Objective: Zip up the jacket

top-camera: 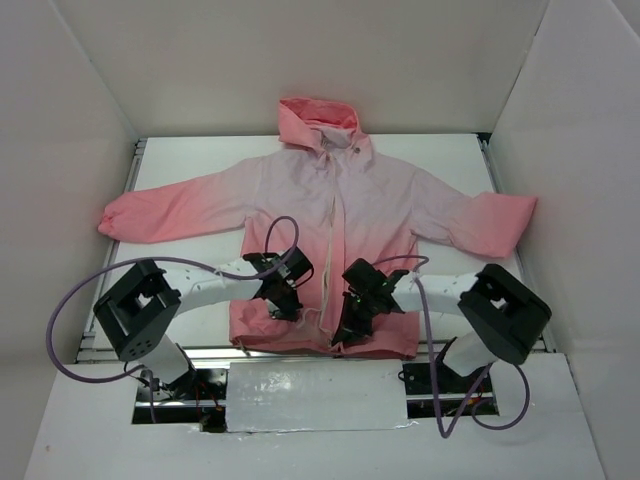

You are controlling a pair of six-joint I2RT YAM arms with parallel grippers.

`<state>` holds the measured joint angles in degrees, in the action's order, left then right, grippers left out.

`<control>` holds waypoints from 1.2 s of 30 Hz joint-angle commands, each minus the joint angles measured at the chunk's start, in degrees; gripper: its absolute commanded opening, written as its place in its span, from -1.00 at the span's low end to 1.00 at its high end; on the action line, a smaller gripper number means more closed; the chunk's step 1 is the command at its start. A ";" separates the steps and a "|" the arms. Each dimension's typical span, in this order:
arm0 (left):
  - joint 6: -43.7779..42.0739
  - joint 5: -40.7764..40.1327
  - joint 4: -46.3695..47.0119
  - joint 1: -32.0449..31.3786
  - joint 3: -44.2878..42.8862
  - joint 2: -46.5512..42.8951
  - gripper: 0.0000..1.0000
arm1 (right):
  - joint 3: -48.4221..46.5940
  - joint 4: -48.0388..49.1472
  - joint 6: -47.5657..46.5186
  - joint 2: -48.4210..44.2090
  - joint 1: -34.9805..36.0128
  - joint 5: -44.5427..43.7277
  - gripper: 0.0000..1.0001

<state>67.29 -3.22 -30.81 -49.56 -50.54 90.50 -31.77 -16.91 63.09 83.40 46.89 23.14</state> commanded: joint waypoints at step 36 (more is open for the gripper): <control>-10.26 8.14 2.50 -1.84 10.90 -17.74 -1.00 | -49.89 -17.81 -20.11 43.87 -19.82 -1.95 -1.00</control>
<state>53.89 0.36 -32.51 -48.77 -42.13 70.13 -86.02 -33.36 47.46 125.60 27.68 31.79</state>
